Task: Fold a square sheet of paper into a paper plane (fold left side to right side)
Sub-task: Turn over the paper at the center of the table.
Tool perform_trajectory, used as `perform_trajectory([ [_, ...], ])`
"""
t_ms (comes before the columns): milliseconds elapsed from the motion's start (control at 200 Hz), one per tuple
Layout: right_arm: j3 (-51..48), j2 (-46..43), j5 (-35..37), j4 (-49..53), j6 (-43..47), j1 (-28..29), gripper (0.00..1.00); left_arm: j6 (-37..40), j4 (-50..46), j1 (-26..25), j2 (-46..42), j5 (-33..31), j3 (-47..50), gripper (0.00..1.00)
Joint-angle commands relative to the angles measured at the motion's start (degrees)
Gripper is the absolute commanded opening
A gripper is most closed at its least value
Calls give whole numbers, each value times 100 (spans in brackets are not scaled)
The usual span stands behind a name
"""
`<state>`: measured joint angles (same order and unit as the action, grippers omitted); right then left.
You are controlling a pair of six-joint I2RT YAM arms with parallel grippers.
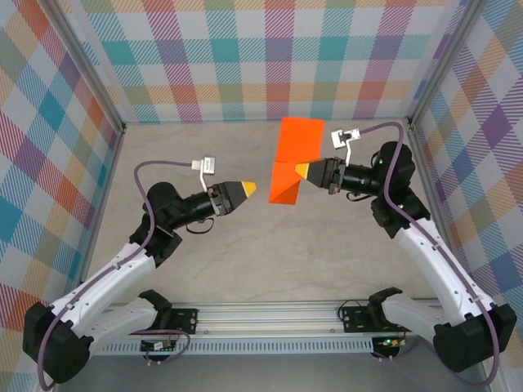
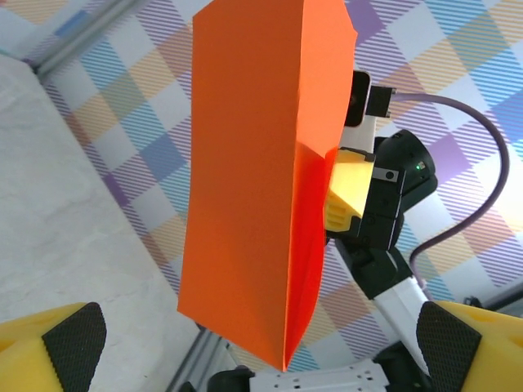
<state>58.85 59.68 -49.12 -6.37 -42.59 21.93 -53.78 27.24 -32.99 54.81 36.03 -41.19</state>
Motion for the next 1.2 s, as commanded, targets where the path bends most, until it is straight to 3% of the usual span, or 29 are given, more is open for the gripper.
perform_trajectory([
  [0, 298, 36, -91, 15, -1, 270, 5, -343, 872, -150, 108, 410, -258, 100],
  [195, 614, 241, -55, 79, 37, 683, 5, -117, 867, -541, 272, 396, -484, 99],
  [295, 711, 303, -29, 104, 66, 870, 5, -46, 887, -678, 350, 387, -565, 92],
  [555, 632, 199, 98, 220, 0, 892, 6, 195, 792, -786, 156, 238, -541, 51],
  [805, 558, 40, 187, 473, 73, 894, 10, 306, 606, -805, 56, 133, -484, 30],
  [940, 592, -17, 308, 872, 228, 893, 17, 427, 402, -814, 90, 90, -502, 21],
  [1060, 622, -117, 557, 1333, 430, 898, 32, 681, 2, -822, 66, -5, -538, 12],
  [1195, 840, -303, 1634, 2885, 1119, 883, 47, 1303, -1001, -840, 27, -302, -656, 4],
])
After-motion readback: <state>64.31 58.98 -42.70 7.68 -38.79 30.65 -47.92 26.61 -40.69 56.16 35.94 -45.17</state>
